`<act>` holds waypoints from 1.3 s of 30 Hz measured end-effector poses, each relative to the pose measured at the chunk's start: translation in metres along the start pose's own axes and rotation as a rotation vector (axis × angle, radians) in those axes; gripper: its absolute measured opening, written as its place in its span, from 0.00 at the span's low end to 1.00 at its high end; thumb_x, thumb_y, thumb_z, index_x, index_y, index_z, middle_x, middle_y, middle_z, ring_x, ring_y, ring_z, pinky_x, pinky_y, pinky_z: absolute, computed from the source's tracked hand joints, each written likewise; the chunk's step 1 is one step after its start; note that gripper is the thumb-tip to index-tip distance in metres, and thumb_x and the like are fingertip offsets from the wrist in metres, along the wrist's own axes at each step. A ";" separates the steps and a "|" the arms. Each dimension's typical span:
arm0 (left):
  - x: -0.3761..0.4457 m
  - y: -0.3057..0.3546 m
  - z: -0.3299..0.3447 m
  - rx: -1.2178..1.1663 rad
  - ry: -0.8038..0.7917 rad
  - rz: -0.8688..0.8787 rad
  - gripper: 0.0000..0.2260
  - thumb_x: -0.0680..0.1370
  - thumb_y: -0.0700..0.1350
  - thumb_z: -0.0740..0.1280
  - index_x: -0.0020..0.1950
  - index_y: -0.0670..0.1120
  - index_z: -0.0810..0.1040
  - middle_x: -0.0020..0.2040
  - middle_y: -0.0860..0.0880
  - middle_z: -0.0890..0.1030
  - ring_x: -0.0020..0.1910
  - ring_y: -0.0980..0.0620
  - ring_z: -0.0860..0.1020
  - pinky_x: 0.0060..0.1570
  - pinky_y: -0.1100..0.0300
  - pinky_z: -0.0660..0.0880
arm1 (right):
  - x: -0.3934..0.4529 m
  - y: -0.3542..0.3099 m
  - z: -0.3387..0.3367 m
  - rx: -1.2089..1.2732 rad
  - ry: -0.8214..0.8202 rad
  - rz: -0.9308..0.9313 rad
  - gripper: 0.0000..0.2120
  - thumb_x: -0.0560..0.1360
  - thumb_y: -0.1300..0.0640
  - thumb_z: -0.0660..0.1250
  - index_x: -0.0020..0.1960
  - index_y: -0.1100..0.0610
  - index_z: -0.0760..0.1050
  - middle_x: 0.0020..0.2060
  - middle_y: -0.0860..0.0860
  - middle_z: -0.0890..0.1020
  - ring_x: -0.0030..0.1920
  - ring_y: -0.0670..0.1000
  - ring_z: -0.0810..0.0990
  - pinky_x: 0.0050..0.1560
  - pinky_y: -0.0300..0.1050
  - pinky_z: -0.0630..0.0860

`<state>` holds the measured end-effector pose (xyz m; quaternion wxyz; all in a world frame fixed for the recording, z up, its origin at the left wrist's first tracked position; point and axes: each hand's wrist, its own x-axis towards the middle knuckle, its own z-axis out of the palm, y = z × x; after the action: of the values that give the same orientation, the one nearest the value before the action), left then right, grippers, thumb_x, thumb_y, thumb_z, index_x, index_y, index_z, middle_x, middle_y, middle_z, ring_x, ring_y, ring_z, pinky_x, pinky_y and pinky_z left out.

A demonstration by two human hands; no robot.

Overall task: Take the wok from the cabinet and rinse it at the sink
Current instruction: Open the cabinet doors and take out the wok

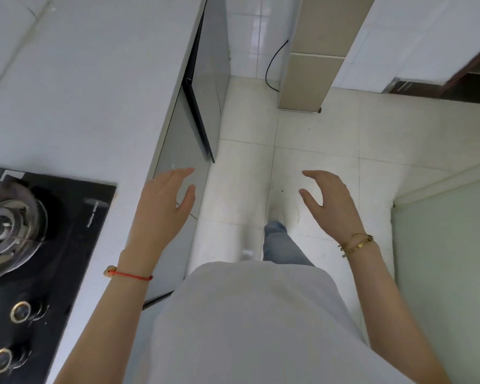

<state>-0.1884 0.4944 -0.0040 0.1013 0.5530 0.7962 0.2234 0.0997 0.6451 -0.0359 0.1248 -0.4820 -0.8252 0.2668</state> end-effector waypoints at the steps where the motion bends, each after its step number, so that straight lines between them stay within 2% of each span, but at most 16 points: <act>1: 0.017 0.000 0.005 0.006 0.004 -0.010 0.15 0.81 0.45 0.63 0.68 0.45 0.75 0.61 0.46 0.81 0.56 0.45 0.79 0.61 0.58 0.69 | 0.020 0.005 -0.001 0.004 -0.011 -0.004 0.18 0.80 0.53 0.63 0.69 0.56 0.72 0.64 0.52 0.77 0.67 0.52 0.72 0.67 0.39 0.61; 11: 0.202 0.048 0.057 -0.017 0.167 -0.188 0.15 0.80 0.40 0.66 0.66 0.40 0.77 0.59 0.42 0.81 0.57 0.44 0.78 0.59 0.66 0.66 | 0.260 0.062 -0.065 -0.028 -0.081 -0.189 0.17 0.79 0.54 0.65 0.67 0.57 0.73 0.62 0.53 0.78 0.65 0.54 0.74 0.66 0.41 0.62; 14: 0.247 0.062 0.064 -0.022 0.238 -0.254 0.14 0.79 0.40 0.66 0.65 0.40 0.77 0.58 0.42 0.82 0.56 0.42 0.80 0.57 0.60 0.70 | 0.333 0.068 -0.082 -0.042 -0.119 -0.264 0.17 0.80 0.54 0.65 0.67 0.57 0.73 0.62 0.53 0.78 0.64 0.54 0.74 0.65 0.42 0.64; 17: 0.278 0.069 0.069 -0.029 0.298 -0.336 0.14 0.79 0.40 0.66 0.64 0.40 0.77 0.58 0.42 0.82 0.55 0.43 0.80 0.56 0.58 0.72 | 0.392 0.064 -0.089 -0.025 -0.166 -0.351 0.17 0.80 0.54 0.65 0.67 0.58 0.73 0.61 0.54 0.79 0.63 0.54 0.74 0.66 0.49 0.70; 19: 0.294 0.070 0.071 -0.029 0.319 -0.400 0.14 0.79 0.40 0.66 0.65 0.41 0.77 0.58 0.43 0.82 0.56 0.43 0.80 0.56 0.56 0.74 | 0.425 0.060 -0.088 0.001 -0.198 -0.409 0.17 0.79 0.55 0.65 0.67 0.58 0.73 0.61 0.54 0.79 0.63 0.54 0.75 0.65 0.52 0.72; 23: 0.319 0.063 0.076 -0.035 0.359 -0.502 0.14 0.80 0.43 0.64 0.65 0.42 0.77 0.59 0.44 0.82 0.57 0.43 0.80 0.59 0.46 0.75 | 0.486 0.047 -0.077 0.011 -0.277 -0.497 0.16 0.79 0.56 0.65 0.66 0.58 0.73 0.61 0.54 0.78 0.63 0.55 0.75 0.64 0.52 0.73; 25: 0.334 0.056 0.078 -0.020 0.375 -0.538 0.14 0.80 0.43 0.64 0.64 0.42 0.77 0.59 0.44 0.82 0.56 0.42 0.80 0.59 0.44 0.75 | 0.516 0.038 -0.067 0.001 -0.309 -0.535 0.17 0.79 0.56 0.65 0.66 0.59 0.73 0.61 0.54 0.78 0.63 0.54 0.75 0.65 0.52 0.73; 29: 0.365 0.037 0.080 -0.009 0.429 -0.626 0.13 0.79 0.41 0.65 0.63 0.42 0.78 0.57 0.44 0.82 0.55 0.42 0.80 0.58 0.43 0.76 | 0.573 0.013 -0.048 -0.010 -0.386 -0.605 0.17 0.79 0.56 0.64 0.67 0.58 0.73 0.62 0.53 0.78 0.65 0.52 0.72 0.66 0.47 0.70; 32: 0.390 0.020 0.075 0.009 0.469 -0.691 0.14 0.79 0.42 0.64 0.63 0.42 0.79 0.57 0.44 0.83 0.55 0.42 0.81 0.56 0.43 0.76 | 0.615 -0.015 -0.036 -0.035 -0.437 -0.664 0.17 0.80 0.55 0.63 0.67 0.58 0.72 0.62 0.54 0.77 0.65 0.53 0.72 0.66 0.50 0.71; 39: 0.432 -0.005 0.057 0.059 0.545 -0.831 0.14 0.79 0.40 0.66 0.64 0.42 0.78 0.59 0.45 0.82 0.57 0.43 0.80 0.58 0.46 0.75 | 0.688 -0.072 -0.010 -0.008 -0.533 -0.805 0.18 0.80 0.55 0.63 0.69 0.57 0.71 0.63 0.53 0.77 0.64 0.52 0.72 0.66 0.49 0.70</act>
<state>-0.3278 0.9065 -0.0193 -0.0457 0.1129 0.9528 0.2780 -0.2951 1.2129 -0.0226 0.0004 -0.0395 -0.9504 0.3084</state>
